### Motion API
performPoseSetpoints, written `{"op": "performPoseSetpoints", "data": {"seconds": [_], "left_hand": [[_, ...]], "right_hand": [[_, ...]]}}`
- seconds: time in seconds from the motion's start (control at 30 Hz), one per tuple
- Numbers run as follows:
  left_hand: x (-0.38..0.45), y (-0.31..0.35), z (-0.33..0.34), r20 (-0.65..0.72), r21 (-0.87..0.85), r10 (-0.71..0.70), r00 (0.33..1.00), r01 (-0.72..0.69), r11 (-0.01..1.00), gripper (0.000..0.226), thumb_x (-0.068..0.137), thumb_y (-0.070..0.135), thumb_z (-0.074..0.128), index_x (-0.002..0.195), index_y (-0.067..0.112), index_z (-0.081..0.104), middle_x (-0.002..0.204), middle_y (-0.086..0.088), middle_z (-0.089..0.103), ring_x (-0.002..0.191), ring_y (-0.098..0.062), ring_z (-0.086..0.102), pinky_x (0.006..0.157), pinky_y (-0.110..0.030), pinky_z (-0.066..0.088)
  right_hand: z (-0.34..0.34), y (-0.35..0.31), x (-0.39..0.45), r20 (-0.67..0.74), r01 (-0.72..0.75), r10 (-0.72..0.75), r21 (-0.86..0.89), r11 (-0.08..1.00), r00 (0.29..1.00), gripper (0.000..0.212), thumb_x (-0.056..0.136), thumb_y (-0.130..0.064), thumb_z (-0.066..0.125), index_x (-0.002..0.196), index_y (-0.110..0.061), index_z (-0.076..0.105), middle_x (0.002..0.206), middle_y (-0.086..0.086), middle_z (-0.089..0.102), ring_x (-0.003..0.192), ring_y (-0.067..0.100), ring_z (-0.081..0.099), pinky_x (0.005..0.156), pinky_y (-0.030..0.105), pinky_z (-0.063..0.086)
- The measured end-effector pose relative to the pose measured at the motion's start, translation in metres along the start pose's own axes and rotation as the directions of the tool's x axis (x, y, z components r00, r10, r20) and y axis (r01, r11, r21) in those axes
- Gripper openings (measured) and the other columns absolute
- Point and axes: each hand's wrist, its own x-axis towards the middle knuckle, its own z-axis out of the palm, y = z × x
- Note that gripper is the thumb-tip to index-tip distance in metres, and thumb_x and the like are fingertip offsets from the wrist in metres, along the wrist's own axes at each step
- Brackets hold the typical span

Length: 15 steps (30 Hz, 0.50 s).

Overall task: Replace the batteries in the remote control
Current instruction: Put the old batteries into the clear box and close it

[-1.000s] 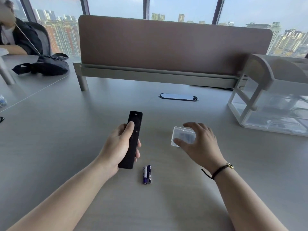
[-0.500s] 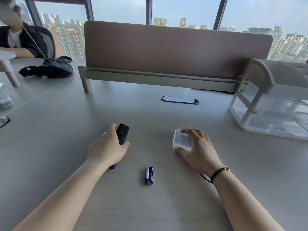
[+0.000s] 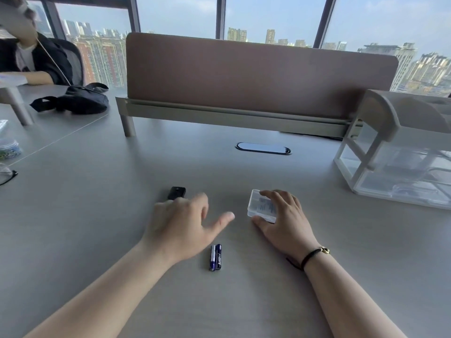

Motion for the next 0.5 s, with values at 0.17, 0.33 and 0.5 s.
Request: {"op": "performPoseSetpoints", "data": {"seconds": [0.17, 0.33, 0.5], "left_hand": [[-0.021, 0.036, 0.013, 0.223, 0.135, 0.137, 0.965, -0.170, 0.976, 0.071, 0.072, 0.090, 0.020, 0.091, 0.023, 0.033, 0.067, 0.003, 0.065, 0.067, -0.023, 0.067, 0.055, -0.032, 0.040], [-0.024, 0.046, 0.020, 0.208, 0.243, 0.123, 0.970, -0.174, 0.954, 0.034, 0.098, 0.054, 0.029, 0.100, 0.023, 0.042, 0.083, -0.001, 0.066, 0.075, -0.026, 0.070, 0.049, -0.031, 0.024], [-0.017, 0.041, 0.033, 0.249, 0.186, 0.146, 0.958, -0.195, 0.963, 0.034, 0.067, 0.026, 0.083, 0.063, 0.016, 0.051, 0.042, -0.001, 0.048, 0.026, -0.023, 0.049, 0.049, -0.019, -0.003]], "right_hand": [[0.002, 0.003, -0.001, -0.010, 0.015, -0.014, 0.028, 1.000, 1.000, 0.060, 0.081, -0.039, 0.072, 0.137, -0.032, 0.050, 0.140, -0.008, 0.048, 0.136, 0.015, 0.035, 0.102, 0.027, 0.036], [0.005, 0.004, 0.001, 0.020, 0.055, -0.056, 0.061, 0.997, 0.998, 0.062, 0.083, -0.041, 0.070, 0.140, -0.031, 0.048, 0.143, -0.011, 0.046, 0.138, 0.013, 0.034, 0.104, 0.024, 0.033], [0.006, 0.001, -0.002, 0.042, 0.151, -0.153, 0.042, 0.988, 0.987, 0.059, 0.086, -0.047, 0.066, 0.140, -0.031, 0.047, 0.142, -0.011, 0.047, 0.137, 0.012, 0.036, 0.108, 0.027, 0.037]]}}
